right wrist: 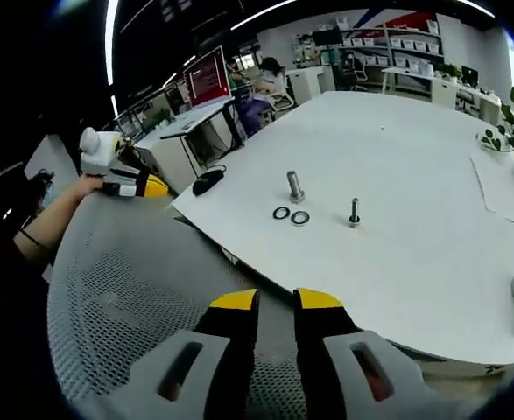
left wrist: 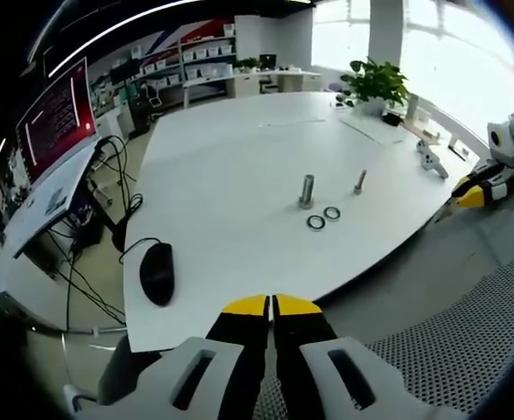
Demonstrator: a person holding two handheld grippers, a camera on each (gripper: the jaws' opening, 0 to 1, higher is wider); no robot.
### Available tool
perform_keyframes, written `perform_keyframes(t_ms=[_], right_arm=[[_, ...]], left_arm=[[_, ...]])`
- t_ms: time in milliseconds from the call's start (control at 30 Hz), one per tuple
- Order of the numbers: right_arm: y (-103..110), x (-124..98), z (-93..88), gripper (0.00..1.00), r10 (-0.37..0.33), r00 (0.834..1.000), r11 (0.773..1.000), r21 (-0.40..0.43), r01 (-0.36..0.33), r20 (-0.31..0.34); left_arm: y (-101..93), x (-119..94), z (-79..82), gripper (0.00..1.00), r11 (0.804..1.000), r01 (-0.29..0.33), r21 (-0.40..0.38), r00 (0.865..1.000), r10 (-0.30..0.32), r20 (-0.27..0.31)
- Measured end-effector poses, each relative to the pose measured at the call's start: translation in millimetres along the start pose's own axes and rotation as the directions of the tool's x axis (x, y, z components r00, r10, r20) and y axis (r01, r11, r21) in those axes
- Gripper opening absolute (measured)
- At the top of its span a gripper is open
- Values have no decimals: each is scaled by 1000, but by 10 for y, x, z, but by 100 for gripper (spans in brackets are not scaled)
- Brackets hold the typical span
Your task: Place the washer onto the threaded stud by aligning its center hole with the stud, sliding it down to the base, and recovering from edge contact or off-axis alignment until the washer reaches the visible bottom stop.
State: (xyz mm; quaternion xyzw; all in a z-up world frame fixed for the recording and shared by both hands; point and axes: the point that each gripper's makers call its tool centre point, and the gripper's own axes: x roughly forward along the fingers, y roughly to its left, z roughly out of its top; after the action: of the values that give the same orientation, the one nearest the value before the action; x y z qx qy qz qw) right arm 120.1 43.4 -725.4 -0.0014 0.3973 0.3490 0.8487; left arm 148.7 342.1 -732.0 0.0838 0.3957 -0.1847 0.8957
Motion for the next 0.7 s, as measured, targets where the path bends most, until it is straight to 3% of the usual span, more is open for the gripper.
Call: perform_keyframes(t_ms=[200,267,333,500,633,700], right_arm=[[4,-3,-12,18,3,1000,1000,7,-3,0],[11,-3,-12,18,6,1000,1000,10,-6,0],[18,-2,-13,17,13,1000,1000,13,-13,1],[19,-4,-15,16,15,1000,1000,18,-15,3],[14,-8,-9,16,13,1000,1000,24,-14,8],[17,-6,-4,16,16,1000,1000,25,-16,9]], left_arm=[[-2,-3,-8,0,1000,0,-1,1000,0,-2],[-62,-9,56,0,999,39,3,998,-39,39],[-44,-11,46,1,999,30,-13,999,-30,32],[-66,-7,75,5,998,29,56,999,-31,41],[-128,15,44,6,996,64,68,998,-64,5],[-218,15,85,9,984,107,140,994,-110,8]])
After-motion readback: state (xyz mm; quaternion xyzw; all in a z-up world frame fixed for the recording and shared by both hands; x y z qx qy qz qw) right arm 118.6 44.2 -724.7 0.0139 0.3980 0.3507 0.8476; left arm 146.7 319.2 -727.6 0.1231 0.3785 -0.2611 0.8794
